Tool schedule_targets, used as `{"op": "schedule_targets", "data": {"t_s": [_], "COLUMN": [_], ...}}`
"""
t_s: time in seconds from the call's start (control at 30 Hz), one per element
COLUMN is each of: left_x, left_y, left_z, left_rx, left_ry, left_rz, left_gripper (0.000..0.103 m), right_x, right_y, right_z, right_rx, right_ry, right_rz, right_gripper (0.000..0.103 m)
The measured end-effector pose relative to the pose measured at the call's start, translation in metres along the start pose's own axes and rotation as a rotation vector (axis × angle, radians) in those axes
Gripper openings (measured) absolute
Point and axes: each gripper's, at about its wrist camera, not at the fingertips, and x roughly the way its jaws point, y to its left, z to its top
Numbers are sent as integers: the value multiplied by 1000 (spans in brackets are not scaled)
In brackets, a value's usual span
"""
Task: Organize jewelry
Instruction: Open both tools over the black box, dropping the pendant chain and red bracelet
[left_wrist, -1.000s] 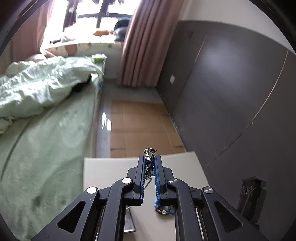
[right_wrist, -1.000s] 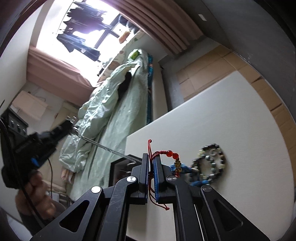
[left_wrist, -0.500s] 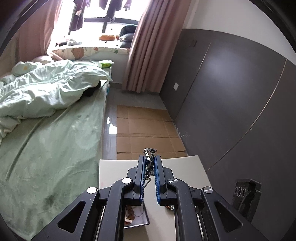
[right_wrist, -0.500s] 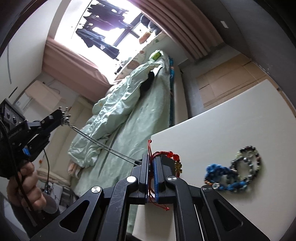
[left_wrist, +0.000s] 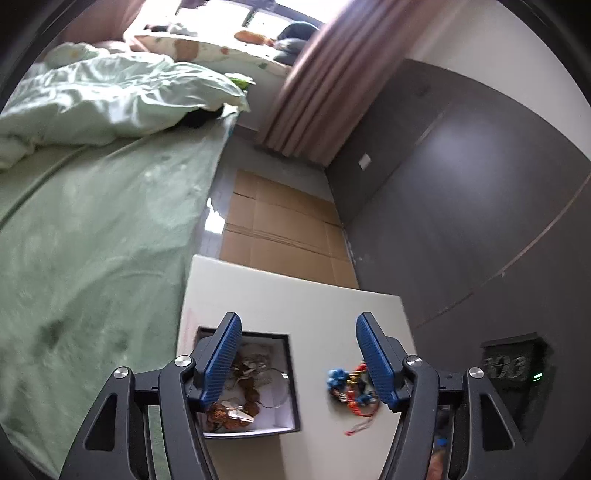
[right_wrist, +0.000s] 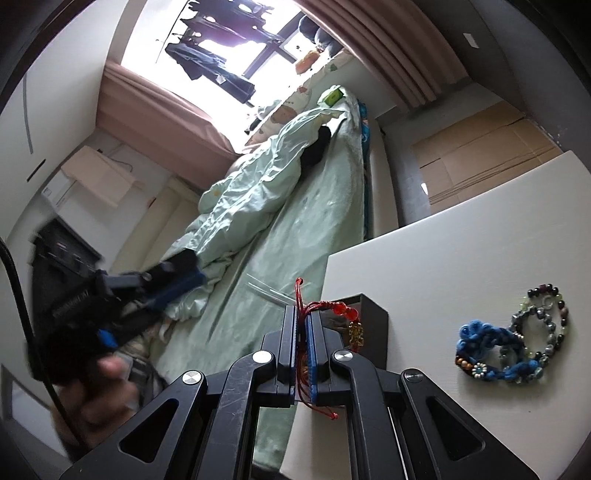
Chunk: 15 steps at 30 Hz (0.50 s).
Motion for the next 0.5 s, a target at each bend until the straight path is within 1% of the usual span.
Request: {"op": "schedule_targets", "data": {"t_s": [0.1,0.17,0.27,0.4,0.5], "left_x": [8,12,9,4,6], "left_y": [13,19,24,38,45], "left_z": [-12,-17,-18,-17,-17], "left_rx": [-31,-30,-15,-45,-43], "left_ry": [-7,6,7,-9,-14], "left_rz": [-17,-7,6,0,14], "left_gripper": [66,66,66,66,66], "right_x": [3,6,15,31,43], "right_y": [1,1,3,14,19], "right_z": [0,0,-1,-3,-4], "right_rx": [0,1,-6,-37,-40], "right_ry": [9,16,29,49,62], "right_rz": [13,22,36,41,52], "right_gripper": [6,6,6,6,6]}}
